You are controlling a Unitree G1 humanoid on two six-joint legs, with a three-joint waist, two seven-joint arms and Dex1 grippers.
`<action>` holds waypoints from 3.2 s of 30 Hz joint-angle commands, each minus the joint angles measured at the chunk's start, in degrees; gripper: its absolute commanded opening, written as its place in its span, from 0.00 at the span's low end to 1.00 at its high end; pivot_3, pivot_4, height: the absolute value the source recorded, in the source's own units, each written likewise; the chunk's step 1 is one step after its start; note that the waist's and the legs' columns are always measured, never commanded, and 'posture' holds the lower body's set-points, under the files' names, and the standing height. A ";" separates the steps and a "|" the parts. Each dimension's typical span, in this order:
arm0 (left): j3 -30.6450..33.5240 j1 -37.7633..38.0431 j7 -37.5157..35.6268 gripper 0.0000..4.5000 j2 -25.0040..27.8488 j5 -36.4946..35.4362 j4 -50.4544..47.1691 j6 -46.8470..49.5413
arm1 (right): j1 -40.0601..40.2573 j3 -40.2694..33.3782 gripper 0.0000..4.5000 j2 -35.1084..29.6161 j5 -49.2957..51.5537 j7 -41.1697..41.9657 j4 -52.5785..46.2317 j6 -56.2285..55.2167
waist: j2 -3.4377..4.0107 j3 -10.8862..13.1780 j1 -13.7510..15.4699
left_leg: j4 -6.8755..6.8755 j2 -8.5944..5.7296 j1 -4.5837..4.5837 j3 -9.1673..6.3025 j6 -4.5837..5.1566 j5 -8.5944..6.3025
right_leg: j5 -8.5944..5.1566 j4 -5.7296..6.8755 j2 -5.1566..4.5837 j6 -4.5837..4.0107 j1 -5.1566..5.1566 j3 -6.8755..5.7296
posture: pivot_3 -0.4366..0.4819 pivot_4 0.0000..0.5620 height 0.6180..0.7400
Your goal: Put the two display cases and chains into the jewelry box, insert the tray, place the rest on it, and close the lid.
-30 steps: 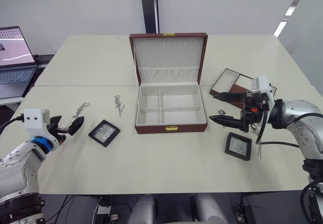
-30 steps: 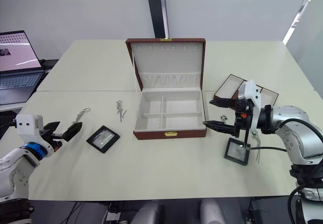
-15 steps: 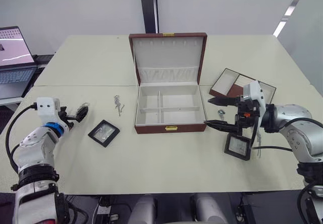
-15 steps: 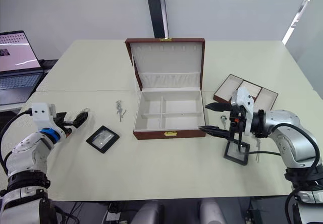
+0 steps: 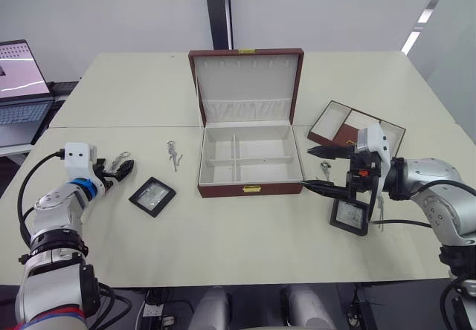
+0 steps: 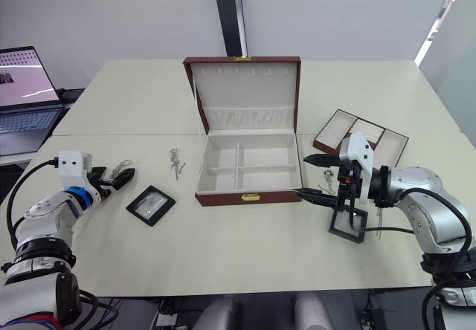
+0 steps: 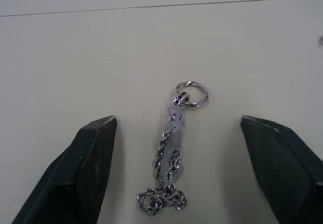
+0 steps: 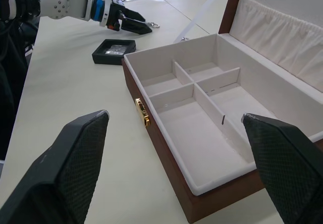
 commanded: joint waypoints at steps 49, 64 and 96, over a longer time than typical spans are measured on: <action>-11.89 -0.37 0.70 0.01 -6.78 -22.21 -61.63 36.95 | 0.84 -6.32 1.00 -0.73 0.73 -4.80 -1.71 -1.17 | -0.03 0.02 0.23 | 0.03 -0.05 -0.09 -0.29 -0.01 0.01 | 0.00 -0.08 0.01 0.00 0.06 -0.04 | 0.48 0.27 1.00; -18.64 -6.24 -5.73 0.01 -9.45 -11.39 -44.86 28.02 | 9.62 -11.37 1.00 -0.90 2.91 -11.06 -10.55 1.44 | -0.05 0.03 0.17 | 0.03 -0.06 -0.11 -0.18 -0.01 0.01 | 0.00 -0.09 0.04 0.00 0.05 -0.04 | 0.48 0.27 1.00; -15.96 -3.63 -11.27 0.99 -11.12 -16.09 -49.79 32.78 | 10.59 -11.74 1.00 -2.30 3.28 -10.57 -9.05 1.02 | -0.05 0.04 0.20 | 0.04 -0.05 -0.10 -0.16 -0.01 0.01 | 0.00 -0.07 0.04 0.00 0.06 -0.03 | 0.48 0.27 1.00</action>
